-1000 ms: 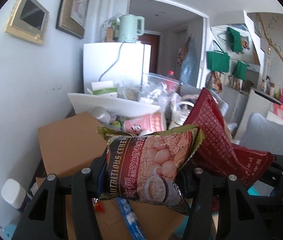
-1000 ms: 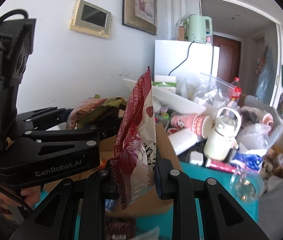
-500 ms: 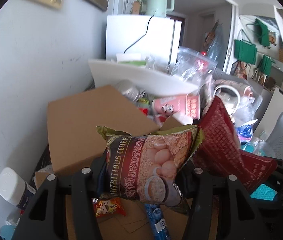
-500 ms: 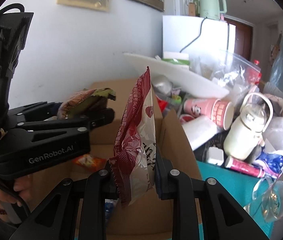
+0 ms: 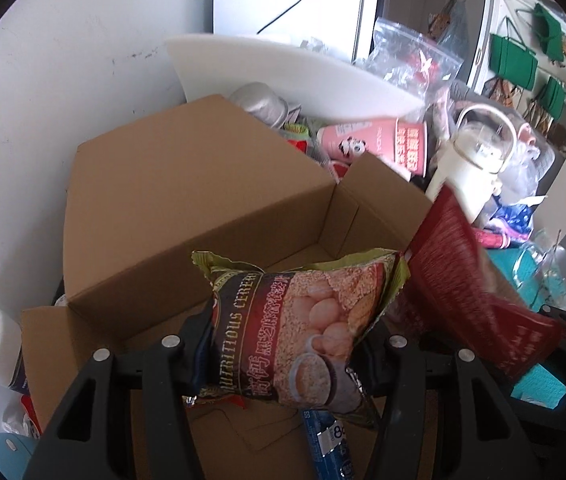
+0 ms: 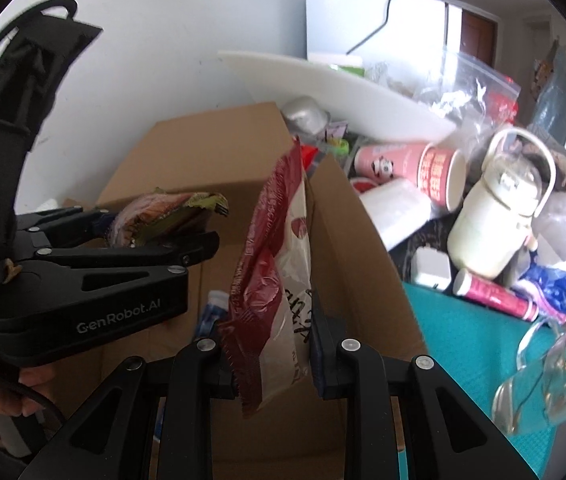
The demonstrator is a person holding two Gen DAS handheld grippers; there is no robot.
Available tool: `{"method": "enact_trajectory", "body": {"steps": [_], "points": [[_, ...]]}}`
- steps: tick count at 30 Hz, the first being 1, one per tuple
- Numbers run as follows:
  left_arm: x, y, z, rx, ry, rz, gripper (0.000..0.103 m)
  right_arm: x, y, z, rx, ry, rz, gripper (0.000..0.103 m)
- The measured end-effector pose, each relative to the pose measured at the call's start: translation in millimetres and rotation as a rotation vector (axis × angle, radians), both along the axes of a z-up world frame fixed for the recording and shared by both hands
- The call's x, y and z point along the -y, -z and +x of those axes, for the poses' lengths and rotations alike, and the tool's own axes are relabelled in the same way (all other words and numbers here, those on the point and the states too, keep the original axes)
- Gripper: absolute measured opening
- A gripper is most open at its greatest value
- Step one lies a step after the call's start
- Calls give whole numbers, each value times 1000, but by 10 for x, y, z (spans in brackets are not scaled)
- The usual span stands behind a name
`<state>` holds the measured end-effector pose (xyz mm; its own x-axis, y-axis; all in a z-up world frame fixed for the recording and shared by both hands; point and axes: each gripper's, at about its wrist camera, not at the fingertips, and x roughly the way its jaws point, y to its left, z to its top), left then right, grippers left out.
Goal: Organize snacks
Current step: 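Open both grippers to drop the two bags into the box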
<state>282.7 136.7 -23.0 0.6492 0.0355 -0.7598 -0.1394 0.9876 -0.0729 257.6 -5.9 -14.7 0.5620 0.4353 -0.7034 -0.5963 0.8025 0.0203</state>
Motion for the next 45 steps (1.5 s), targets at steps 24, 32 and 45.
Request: {"method": "enact_trajectory", "body": {"steps": [24,32,45], "points": [[-22,-33,-5,-52,-25,-10,71,86,-92,-26,17,65,-46,44],[42,-243,-160,-3,14,-4,71,185,-273,-188,66,77,-39,44],[451,-714,-634,134,155,-7,71,714,-583,-648,134,187,2,44]]}}
